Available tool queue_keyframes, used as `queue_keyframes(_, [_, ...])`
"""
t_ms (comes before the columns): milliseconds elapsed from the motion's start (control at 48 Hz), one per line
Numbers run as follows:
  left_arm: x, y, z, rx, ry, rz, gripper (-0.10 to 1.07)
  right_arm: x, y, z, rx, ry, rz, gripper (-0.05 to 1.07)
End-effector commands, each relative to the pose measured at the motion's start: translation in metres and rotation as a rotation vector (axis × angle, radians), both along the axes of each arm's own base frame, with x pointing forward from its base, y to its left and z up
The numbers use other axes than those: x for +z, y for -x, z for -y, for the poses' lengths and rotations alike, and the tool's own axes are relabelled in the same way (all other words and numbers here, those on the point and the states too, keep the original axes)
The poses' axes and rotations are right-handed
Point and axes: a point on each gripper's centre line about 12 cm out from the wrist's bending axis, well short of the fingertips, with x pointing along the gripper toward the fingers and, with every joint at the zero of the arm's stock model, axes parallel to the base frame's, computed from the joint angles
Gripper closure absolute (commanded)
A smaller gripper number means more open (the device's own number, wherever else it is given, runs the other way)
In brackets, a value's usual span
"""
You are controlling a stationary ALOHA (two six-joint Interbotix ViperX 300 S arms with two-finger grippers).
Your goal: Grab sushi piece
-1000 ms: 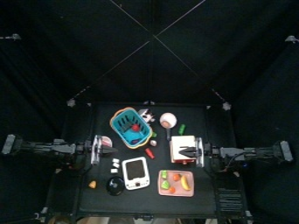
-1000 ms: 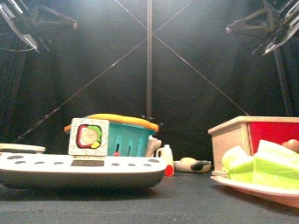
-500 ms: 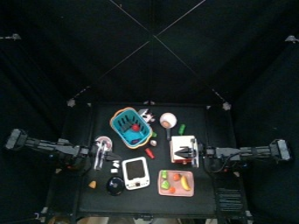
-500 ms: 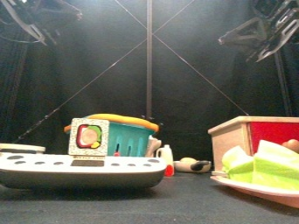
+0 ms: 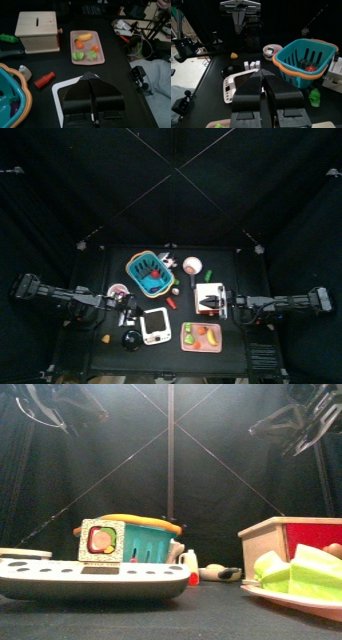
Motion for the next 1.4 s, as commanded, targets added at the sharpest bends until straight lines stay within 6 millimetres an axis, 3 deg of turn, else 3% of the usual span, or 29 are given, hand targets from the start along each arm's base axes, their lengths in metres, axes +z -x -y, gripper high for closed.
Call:
queue_keyframes(0, [0.008, -0.009, -0.002, 0.013, 0.005, 0.004, 0.95, 0.005, -0.002, 0.000, -0.001, -0.009, 0.009, 0.99])
queue_keyframes(167, [-0.001, -0.024, 0.000, 0.009, -0.012, -0.074, 0.94, 0.002, -0.002, 0.000, -0.001, -0.012, -0.009, 0.99])
queue_keyframes(604, [0.005, -0.059, -0.001, 0.067, -0.135, -0.302, 0.94, -0.007, -0.006, 0.000, -0.006, -0.037, -0.061, 0.99])
queue_keyframes(896, [-0.007, -0.058, 0.049, 0.108, -0.193, -0.282, 0.91, -0.009, -0.006, 0.000, -0.006, -0.045, -0.072, 0.99])
queue_keyframes(1021, [-0.020, -0.055, 0.060, 0.157, -0.155, -0.282, 0.79, -0.009, -0.006, 0.000, -0.008, -0.044, -0.073, 0.99])
queue_keyframes(1375, [-0.060, -0.057, 0.079, 0.159, -0.130, -0.287, 0.30, -0.013, -0.008, 0.000, -0.008, -0.048, -0.087, 0.99])
